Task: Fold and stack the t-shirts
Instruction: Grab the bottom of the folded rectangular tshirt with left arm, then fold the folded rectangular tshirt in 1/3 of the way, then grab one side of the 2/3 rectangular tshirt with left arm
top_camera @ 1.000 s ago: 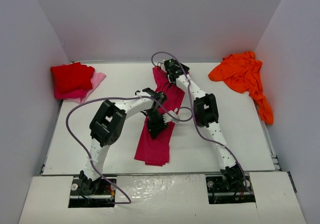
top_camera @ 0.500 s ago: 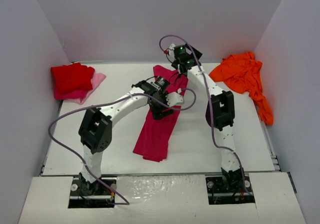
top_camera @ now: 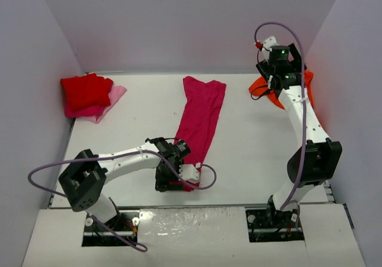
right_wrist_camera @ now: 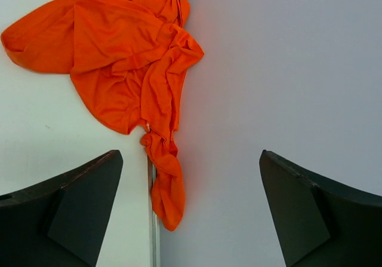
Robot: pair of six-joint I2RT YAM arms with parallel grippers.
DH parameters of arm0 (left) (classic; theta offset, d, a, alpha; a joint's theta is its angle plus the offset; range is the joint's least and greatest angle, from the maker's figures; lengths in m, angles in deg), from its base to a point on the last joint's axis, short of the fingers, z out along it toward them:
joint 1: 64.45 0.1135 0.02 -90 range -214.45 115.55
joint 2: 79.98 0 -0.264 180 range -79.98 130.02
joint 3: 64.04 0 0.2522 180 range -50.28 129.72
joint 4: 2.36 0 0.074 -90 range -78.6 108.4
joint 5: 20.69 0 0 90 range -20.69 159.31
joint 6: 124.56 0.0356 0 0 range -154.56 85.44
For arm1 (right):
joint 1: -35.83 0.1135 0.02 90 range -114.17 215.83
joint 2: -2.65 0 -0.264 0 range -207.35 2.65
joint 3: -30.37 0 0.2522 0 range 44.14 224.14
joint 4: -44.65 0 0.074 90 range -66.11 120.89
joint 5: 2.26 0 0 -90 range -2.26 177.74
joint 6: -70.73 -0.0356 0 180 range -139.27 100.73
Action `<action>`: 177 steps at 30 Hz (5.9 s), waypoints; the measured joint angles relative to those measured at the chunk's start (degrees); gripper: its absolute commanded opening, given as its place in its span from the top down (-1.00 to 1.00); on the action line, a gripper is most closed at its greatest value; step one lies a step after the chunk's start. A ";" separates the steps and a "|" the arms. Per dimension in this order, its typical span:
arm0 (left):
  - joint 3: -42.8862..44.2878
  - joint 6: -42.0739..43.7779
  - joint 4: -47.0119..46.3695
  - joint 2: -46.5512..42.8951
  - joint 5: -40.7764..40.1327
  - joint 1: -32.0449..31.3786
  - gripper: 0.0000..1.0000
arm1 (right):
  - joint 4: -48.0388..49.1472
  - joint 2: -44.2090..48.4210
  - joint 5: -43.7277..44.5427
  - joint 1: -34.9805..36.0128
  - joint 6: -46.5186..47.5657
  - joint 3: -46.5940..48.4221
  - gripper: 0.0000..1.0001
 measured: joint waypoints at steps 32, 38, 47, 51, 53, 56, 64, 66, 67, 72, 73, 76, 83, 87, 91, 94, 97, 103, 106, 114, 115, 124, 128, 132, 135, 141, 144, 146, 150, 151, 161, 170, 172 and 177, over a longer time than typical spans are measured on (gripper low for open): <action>1.17 -0.26 -6.43 8.80 -1.56 -9.77 1.00 | -1.99 12.73 -5.01 -0.80 -4.64 -17.87 -0.94; 10.39 2.23 12.35 7.72 7.70 -10.81 1.00 | -1.95 12.74 -5.92 -0.88 -4.94 -17.95 -0.94; 18.37 2.99 17.46 4.80 5.80 -8.50 1.00 | -1.96 12.80 -7.49 -0.88 -5.59 -17.97 -0.93; 22.72 4.47 15.28 9.25 1.93 -2.78 1.00 | -2.00 13.21 -7.98 -0.91 -5.67 -18.26 -0.93; 26.34 5.34 13.49 12.57 0.08 -0.25 1.00 | -2.07 13.69 -8.22 -0.91 -5.72 -18.51 -0.93; 30.40 6.70 11.06 16.99 -1.74 1.88 1.00 | -2.27 14.64 -8.93 -0.91 -6.26 -18.58 -0.91; 41.53 9.53 9.46 28.83 -3.13 4.45 1.00 | -3.33 15.57 -15.07 -0.91 -9.31 -19.91 -0.83; 42.37 9.82 8.66 30.51 -3.18 5.18 1.00 | -3.84 15.36 -16.16 -0.88 -9.72 -20.67 -0.82; 42.49 9.93 8.32 31.08 -3.19 5.49 1.00 | -4.08 15.21 -16.57 -0.87 -9.85 -20.97 -0.82; 44.91 10.33 8.49 33.82 -3.37 7.03 1.00 | -4.79 14.15 -17.90 -0.86 -10.04 -21.65 -0.82; 45.50 10.41 8.51 34.11 -3.37 7.20 1.00 | -4.77 13.90 -18.12 -0.86 -10.06 -21.69 -0.82; 46.32 10.69 8.94 34.13 -3.55 7.54 1.00 | -4.84 13.30 -18.51 -0.86 -10.06 -21.70 -0.81; 48.45 11.43 10.87 34.13 -4.41 8.06 1.00 | -4.90 11.99 -19.96 -0.86 -10.80 -21.70 -0.76; 49.84 11.64 10.54 34.15 -4.67 8.91 0.99 | -5.17 11.42 -22.67 -0.81 -11.24 -21.70 -0.68; 50.40 11.24 9.22 35.06 -5.53 10.38 0.87 | -6.74 10.70 -26.69 0.00 -11.48 -21.70 -0.68; 50.96 10.43 6.73 36.95 -6.45 11.71 -0.29 | -7.52 10.07 -27.92 1.61 -11.46 -21.69 -0.68; 50.96 9.36 4.23 38.74 -7.78 12.86 -0.70 | -8.12 9.53 -28.75 2.79 -11.45 -21.68 -0.65; 47.55 5.78 -4.76 38.36 -10.25 14.38 -0.72 | -8.43 8.64 -29.04 3.01 -11.44 -21.68 -0.65; 44.26 3.70 -9.35 36.09 -11.39 14.42 -0.71 | -8.44 8.40 -28.95 3.01 -11.43 -21.67 -0.65; 42.72 -0.53 -17.39 27.41 -16.23 15.59 -0.66 | -8.44 8.40 -28.15 3.01 -11.03 -21.61 -0.65; 42.73 -0.89 -17.79 25.88 -16.66 16.02 -0.66 | -8.43 8.40 -28.05 3.01 -11.01 -21.61 -0.65; 35.10 -1.05 -15.66 14.48 -11.29 17.22 0.51 | -9.84 8.76 -31.68 3.24 -10.80 -21.19 0.74; 25.41 -1.22 -13.28 8.78 -8.02 16.26 1.00 | -12.27 6.88 -36.62 6.80 -10.57 -17.68 1.00; 18.52 -1.89 -13.37 6.04 -7.39 16.68 1.00 | -16.08 -1.58 -40.73 12.96 -10.05 -9.12 1.00; 15.61 -2.72 -13.28 4.53 -7.42 18.30 1.00 | -17.09 -9.16 -43.51 17.15 -9.66 -5.03 1.00; 14.25 -3.89 -13.80 1.52 -7.60 19.50 1.00 | -21.51 -18.99 -47.69 22.56 -8.71 -3.80 1.00; 14.10 -4.30 -13.88 0.22 -7.42 19.45 1.00 | -23.08 -22.50 -50.02 23.26 -7.96 -3.41 1.00; 13.97 -4.49 -14.24 -0.09 -7.40 19.45 1.00 | -23.75 -24.35 -50.31 23.26 -7.72 -3.40 1.00; 12.99 -4.84 -15.18 -0.10 -7.46 19.45 1.00 | -24.35 -26.14 -50.33 23.18 -7.50 -2.90 1.00; 12.79 -4.88 -15.34 -0.10 -7.45 19.45 1.00 | -24.36 -26.16 -50.35 23.14 -7.50 -2.90 1.00; 13.46 -3.50 -12.64 -0.10 -4.83 18.35 0.57 | -24.89 -25.83 -45.36 23.14 -7.13 0.14 0.37; 17.64 1.80 -0.95 -0.17 -2.32 9.43 -0.42 | -25.73 -14.52 -39.14 21.64 -6.92 0.51 -0.24; 17.47 2.32 0.55 -0.19 -3.11 7.33 -0.43 | -25.77 -11.27 -38.26 19.75 -6.97 0.51 -0.37; 13.01 3.22 -0.28 -0.28 -6.36 1.85 -0.42 | -25.97 -6.93 -38.30 10.29 -7.14 0.63 -0.34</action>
